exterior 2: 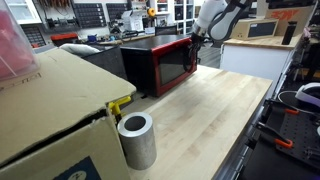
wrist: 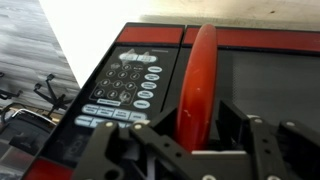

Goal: Open the microwave door

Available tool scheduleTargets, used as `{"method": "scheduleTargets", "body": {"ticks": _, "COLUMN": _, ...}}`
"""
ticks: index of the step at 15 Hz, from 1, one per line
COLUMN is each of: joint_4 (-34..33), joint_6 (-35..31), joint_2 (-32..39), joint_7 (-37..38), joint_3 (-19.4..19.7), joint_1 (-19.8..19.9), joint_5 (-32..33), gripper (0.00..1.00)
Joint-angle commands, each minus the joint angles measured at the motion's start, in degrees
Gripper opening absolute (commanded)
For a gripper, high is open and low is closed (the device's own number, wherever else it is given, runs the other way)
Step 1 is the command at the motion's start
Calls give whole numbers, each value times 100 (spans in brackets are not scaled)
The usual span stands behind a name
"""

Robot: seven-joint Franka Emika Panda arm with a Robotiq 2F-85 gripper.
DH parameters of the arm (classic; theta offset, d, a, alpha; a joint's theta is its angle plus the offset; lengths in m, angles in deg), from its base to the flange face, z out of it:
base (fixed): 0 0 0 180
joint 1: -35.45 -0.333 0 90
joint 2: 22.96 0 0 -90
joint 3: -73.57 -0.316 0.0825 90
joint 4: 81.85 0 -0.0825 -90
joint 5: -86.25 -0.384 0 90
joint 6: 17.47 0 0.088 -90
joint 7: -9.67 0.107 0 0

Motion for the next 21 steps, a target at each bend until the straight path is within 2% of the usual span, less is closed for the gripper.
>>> {"method": "scheduleTargets", "body": {"ticks": 1, "joint_4": -90, "joint_6": 67, "joint_2": 34, "joint_7": -57, "joint_3": -69, "joint_1": 112, "joint_5": -69, "gripper": 21}}
{"method": "scheduleTargets", "body": {"ticks": 4, "joint_4": 31, "joint_6": 48, "joint_2": -43, "joint_7": -15, "joint_3": -71, "joint_1": 133, "joint_5": -50, "gripper": 2}}
{"method": "scheduleTargets", "body": {"ticks": 5, "joint_4": 116, "joint_6": 29, "joint_2": -81, "joint_7": 19, "joint_3": -68, "joint_1": 120, "joint_5": -40, "gripper": 0}}
{"method": "scheduleTargets", "body": {"ticks": 7, "joint_4": 303, "joint_6": 2, "joint_2": -188, "joint_7": 16, "joint_3": -115, "joint_1": 115, "joint_5": -29, "gripper": 3}}
{"method": "scheduleTargets", "body": {"ticks": 8, "joint_4": 453, "joint_6": -13, "joint_2": -266, "joint_7": -31, "joint_3": -230, "joint_1": 179, "joint_5": -69, "gripper": 1}}
{"method": "scheduleTargets", "body": {"ticks": 9, "joint_4": 621, "joint_6": -96, "joint_2": -328, "joint_7": -584, "joint_3": -49, "joint_1": -79, "joint_5": -735, "gripper": 2}}
{"method": "scheduleTargets", "body": {"ticks": 13, "joint_4": 1016, "joint_6": -183, "joint_2": -556, "joint_7": -1270, "joint_3": -208, "joint_1": -72, "joint_5": -1452, "gripper": 2}}
{"method": "scheduleTargets", "body": {"ticks": 17, "joint_4": 1393, "joint_6": -446, "joint_2": -695, "joint_7": -1580, "joint_3": -178, "joint_1": -57, "joint_5": -1754, "gripper": 1}}
{"method": "scheduleTargets", "body": {"ticks": 21, "joint_4": 1957, "joint_6": -811, "joint_2": -940, "joint_7": -1547, "joint_3": -150, "joint_1": -86, "joint_5": -1879, "gripper": 0}}
